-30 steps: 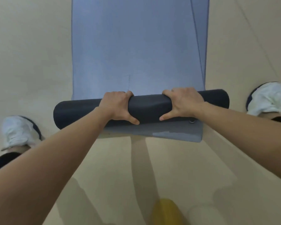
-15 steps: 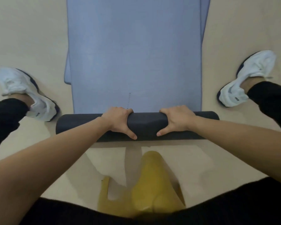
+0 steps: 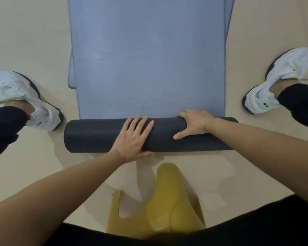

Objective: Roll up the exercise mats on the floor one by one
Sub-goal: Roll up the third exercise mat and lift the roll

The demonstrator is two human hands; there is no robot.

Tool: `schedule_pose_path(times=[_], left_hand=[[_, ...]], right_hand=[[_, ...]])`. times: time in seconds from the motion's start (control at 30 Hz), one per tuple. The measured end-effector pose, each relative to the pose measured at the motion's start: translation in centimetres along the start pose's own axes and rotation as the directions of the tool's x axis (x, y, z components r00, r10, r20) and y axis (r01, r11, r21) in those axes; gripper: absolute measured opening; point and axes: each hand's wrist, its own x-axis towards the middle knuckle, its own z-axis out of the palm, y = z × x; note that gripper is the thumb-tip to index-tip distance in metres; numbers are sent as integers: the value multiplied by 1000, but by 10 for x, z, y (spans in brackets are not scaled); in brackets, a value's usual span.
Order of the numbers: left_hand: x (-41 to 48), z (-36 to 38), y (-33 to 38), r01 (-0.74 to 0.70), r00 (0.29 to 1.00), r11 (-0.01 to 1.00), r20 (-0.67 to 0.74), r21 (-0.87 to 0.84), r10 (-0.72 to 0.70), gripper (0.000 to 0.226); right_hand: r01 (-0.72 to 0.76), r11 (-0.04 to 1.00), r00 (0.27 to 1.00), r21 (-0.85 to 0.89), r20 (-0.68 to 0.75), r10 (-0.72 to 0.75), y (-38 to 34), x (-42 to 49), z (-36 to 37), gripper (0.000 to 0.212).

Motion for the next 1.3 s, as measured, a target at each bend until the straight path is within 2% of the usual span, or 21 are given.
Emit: schedule_pose_path(times=[0.07, 0.1, 0.23, 0.37, 0.5, 0.6, 0.67, 0.77, 0.87, 0.9, 1.03, 1.1, 1.17, 1.23, 1.3], left_hand=[[11, -4, -10, -13, 1000, 999, -1, -34, 13, 116], [17, -7, -15, -23, 1000, 998, 2, -53, 23, 117], [41, -28, -37, -38, 998, 985, 46, -171, 46, 117], [65, -43, -56, -29, 989, 962, 134, -272, 68, 112], [79, -47, -68, 3, 976, 946, 208, -325, 68, 109], [80, -47, -67, 15, 977, 946, 207, -323, 55, 108], [76, -45, -66, 15, 987, 961, 156, -276, 29, 106], [64, -43, -60, -8, 998, 991, -70, -136, -1, 92], [43, -34, -43, 4, 938, 994, -344, -111, -42, 74], [37, -28, -37, 17, 918, 993, -393, -113, -60, 74], [34, -18, -28, 161, 918, 984, -353, -80, -179, 88], [42, -24, -34, 174, 917, 981, -347, -88, -194, 91], [51, -31, -41, 160, 920, 982, -347, -96, -183, 92], [58, -36, -48, 164, 919, 980, -344, -111, -192, 93], [66, -43, -53, 171, 918, 977, -340, -129, -206, 92]], right_hand=[[-27, 998, 990, -55, -137, 19, 1, -5, 1, 114], [-29, 995, 976, -91, -219, 9, 0, -9, 2, 111], [-4, 985, 894, -170, -442, -72, -12, -18, 14, 89], [-56, 987, 873, -152, -487, -26, -32, -24, 41, 93], [-101, 932, 892, -348, -447, -70, -32, -26, 56, 112], [-86, 912, 903, -402, -419, -99, -25, -20, 52, 116], [-70, 904, 902, -422, -414, -124, -21, -17, 49, 113], [-32, 906, 892, -423, -422, -165, -15, -11, 36, 112], [5, 913, 879, -408, -433, -199, -9, -6, 15, 113], [26, 917, 877, -398, -431, -212, -8, -4, 6, 113], [127, 961, 922, -246, -327, -206, -1, 8, -35, 107], [134, 974, 947, -181, -268, -180, 2, 14, -53, 106], [119, 972, 950, -203, -260, -170, 2, 15, -60, 104], [56, 954, 921, -294, -353, -163, 0, 12, -60, 102], [-50, 948, 844, -313, -521, -128, -2, 7, -58, 99]])
